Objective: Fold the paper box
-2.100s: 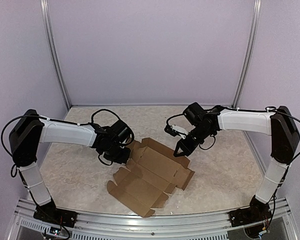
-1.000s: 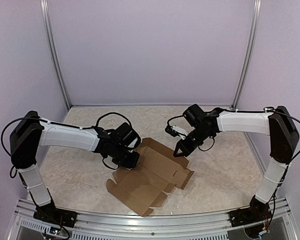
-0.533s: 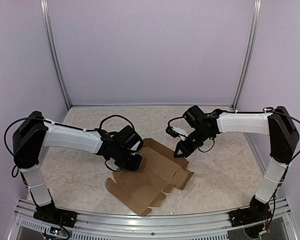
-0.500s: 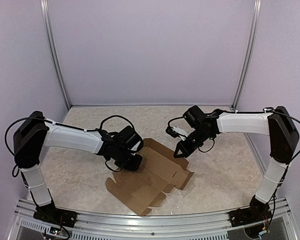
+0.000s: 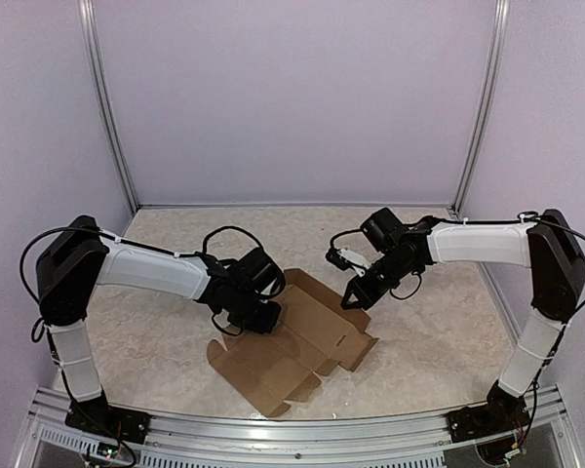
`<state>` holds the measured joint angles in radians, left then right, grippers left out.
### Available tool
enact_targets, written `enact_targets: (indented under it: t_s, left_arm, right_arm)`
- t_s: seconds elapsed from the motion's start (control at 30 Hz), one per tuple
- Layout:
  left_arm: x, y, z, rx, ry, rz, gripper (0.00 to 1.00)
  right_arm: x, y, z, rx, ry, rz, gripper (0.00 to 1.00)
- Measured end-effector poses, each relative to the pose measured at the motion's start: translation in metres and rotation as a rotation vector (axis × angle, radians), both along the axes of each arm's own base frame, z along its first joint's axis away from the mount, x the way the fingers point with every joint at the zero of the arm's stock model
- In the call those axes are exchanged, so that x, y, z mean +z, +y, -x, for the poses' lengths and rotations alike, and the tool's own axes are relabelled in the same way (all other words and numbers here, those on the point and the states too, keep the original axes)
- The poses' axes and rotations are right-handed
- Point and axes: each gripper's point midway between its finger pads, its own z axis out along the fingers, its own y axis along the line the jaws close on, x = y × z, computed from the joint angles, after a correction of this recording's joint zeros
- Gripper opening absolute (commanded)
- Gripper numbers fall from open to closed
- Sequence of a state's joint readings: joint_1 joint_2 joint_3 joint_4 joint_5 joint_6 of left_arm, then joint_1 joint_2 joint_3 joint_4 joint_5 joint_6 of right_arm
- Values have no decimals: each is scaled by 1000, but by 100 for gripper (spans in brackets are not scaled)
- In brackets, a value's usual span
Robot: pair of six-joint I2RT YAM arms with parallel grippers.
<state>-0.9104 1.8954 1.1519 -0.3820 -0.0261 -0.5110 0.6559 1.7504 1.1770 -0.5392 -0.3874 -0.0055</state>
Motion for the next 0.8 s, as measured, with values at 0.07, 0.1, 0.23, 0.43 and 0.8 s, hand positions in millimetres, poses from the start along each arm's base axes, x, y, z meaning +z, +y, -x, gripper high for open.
enact_targets:
  t_s: [0.07, 0.1, 0.23, 0.43, 0.8]
  left_arm:
    - [2, -1, -1, -2, -4, 2, 0]
    - [5, -1, -1, -3, -5, 3, 0]
    - [27, -5, -4, -17, -32, 25, 0]
    - [93, -10, -11, -41, -140, 121, 0]
    - [190, 30, -30, 26, -331, 234, 0]
  right_arm:
    - [4, 0, -1, 7, -20, -3, 0]
    - [8, -1, -2, 12, -33, -5, 0]
    - [19, -4, -6, 26, -95, 0, 0]
    - [30, -10, -13, 42, -204, 52, 0]
    - [64, 0, -12, 158, -479, 125, 0]
